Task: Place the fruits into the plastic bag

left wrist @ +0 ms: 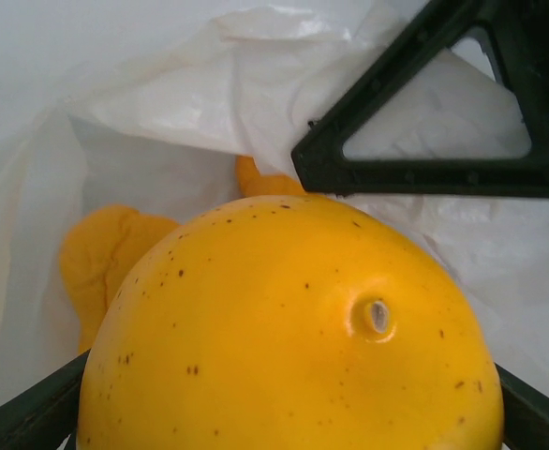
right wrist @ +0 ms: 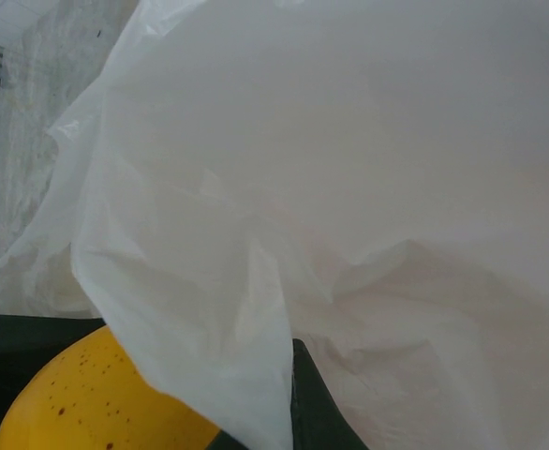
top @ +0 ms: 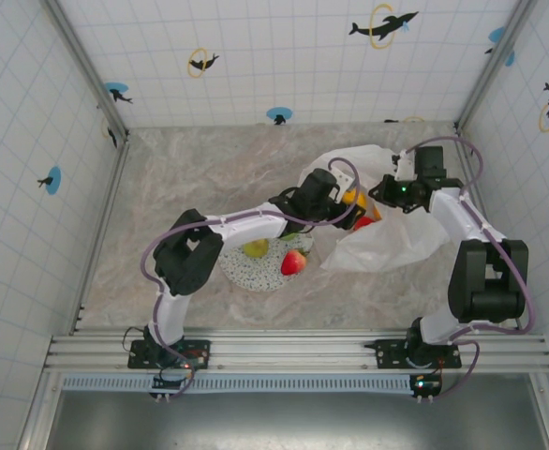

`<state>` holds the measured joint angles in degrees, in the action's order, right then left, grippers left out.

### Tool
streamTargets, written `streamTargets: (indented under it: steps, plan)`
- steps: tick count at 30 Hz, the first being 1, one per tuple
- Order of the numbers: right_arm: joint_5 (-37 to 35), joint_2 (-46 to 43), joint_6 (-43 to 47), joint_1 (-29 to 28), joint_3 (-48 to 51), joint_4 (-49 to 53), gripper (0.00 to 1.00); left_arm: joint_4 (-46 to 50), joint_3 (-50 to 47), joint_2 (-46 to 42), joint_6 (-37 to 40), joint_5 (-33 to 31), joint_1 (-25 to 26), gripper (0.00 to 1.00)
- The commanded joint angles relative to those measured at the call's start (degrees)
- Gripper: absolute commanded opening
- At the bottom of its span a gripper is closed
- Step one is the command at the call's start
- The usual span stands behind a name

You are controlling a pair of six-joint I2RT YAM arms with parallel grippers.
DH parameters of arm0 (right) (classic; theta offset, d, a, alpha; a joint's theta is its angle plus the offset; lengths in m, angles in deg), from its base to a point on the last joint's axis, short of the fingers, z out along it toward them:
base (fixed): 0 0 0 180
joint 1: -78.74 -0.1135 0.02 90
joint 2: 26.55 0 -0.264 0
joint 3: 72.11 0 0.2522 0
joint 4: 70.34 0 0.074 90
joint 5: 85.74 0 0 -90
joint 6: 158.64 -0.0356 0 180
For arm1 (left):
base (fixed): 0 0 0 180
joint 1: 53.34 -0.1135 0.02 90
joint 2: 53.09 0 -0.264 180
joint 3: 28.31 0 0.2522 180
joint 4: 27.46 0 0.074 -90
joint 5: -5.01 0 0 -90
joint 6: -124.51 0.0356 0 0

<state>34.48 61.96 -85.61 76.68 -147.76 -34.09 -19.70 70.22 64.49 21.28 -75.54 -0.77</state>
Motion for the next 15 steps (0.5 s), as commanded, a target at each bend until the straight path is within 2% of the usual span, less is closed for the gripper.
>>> streamTargets:
  steps: [1, 6, 15]
  plan:
    - [0.4, -1.7, -0.9, -0.5, -3.0, 0.0, 0.00, -6.6, 0.7, 1.7, 1.8, -4.2, 0.1, 0.61]
    - [-0.1, -0.9, -0.1, -0.9, -5.0, 2.0, 0.00, -10.4, 0.5, 3.6, 2.2, -9.2, -0.1, 0.61]
    - [-1.4, -0.1, 0.9, -1.3, -6.9, 3.6, 0.00, -17.1, 1.2, 7.8, 3.7, -11.9, -0.6, 0.61]
